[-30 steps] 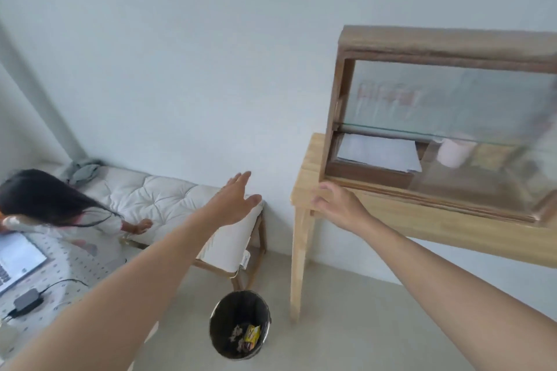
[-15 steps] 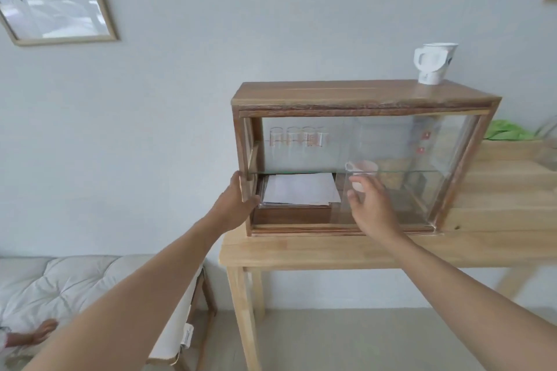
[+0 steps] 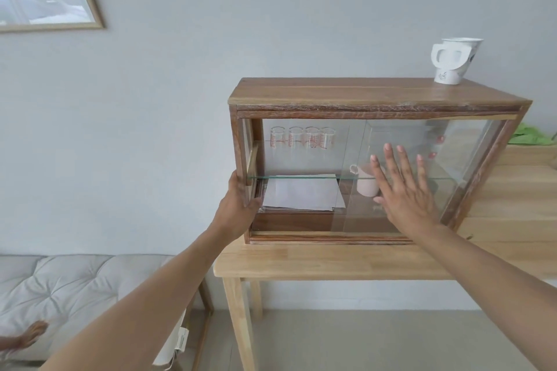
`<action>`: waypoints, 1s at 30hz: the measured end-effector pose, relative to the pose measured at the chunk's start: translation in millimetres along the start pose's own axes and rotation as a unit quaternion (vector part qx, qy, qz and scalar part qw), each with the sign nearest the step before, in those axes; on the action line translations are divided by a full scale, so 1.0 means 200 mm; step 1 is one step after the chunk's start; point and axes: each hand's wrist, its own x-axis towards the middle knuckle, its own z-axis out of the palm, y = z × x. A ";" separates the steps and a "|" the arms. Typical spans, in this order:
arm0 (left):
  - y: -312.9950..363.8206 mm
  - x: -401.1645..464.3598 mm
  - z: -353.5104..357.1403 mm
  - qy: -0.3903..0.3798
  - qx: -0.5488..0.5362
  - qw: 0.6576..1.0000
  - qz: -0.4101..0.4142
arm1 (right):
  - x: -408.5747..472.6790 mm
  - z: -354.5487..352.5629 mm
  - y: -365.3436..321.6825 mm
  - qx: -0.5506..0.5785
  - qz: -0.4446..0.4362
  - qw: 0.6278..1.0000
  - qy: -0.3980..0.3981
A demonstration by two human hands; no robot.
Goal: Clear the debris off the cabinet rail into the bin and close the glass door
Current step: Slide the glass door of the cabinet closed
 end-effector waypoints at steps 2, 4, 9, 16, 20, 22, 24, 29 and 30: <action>0.00 0.00 0.01 0.004 0.000 1.000 -0.001 | 0.02 0.00 -0.04 0.002 -0.005 1.000 0.006; 0.00 0.00 0.02 0.010 0.002 1.000 -0.002 | 0.04 -0.03 -0.09 0.005 -0.019 1.000 0.006; 0.00 -0.02 0.02 0.017 0.002 1.000 0.006 | 0.15 -0.09 -0.27 0.015 -0.048 0.999 0.003; 0.00 -0.01 0.04 0.021 -0.005 1.000 0.013 | 0.22 -0.11 -0.46 0.024 -0.065 0.998 0.006; -0.01 0.00 0.05 0.030 -0.002 1.000 0.008 | 0.23 -0.12 -0.44 0.010 -0.080 0.997 0.011; 0.00 -0.01 0.05 0.028 -0.003 1.000 0.006 | 0.23 -0.10 -0.41 0.003 -0.089 0.996 0.016; -0.01 -0.01 0.04 0.022 -0.003 1.000 0.006 | 0.20 -0.07 -0.35 0.005 -0.084 0.996 0.012; -0.01 -0.02 0.02 -0.003 0.005 1.000 0.005 | 0.07 0.00 -0.19 -0.032 -0.103 0.994 -0.001; -0.01 -0.02 0.01 -0.007 0.007 1.000 0.005 | 0.07 0.01 -0.18 -0.039 -0.106 0.994 -0.002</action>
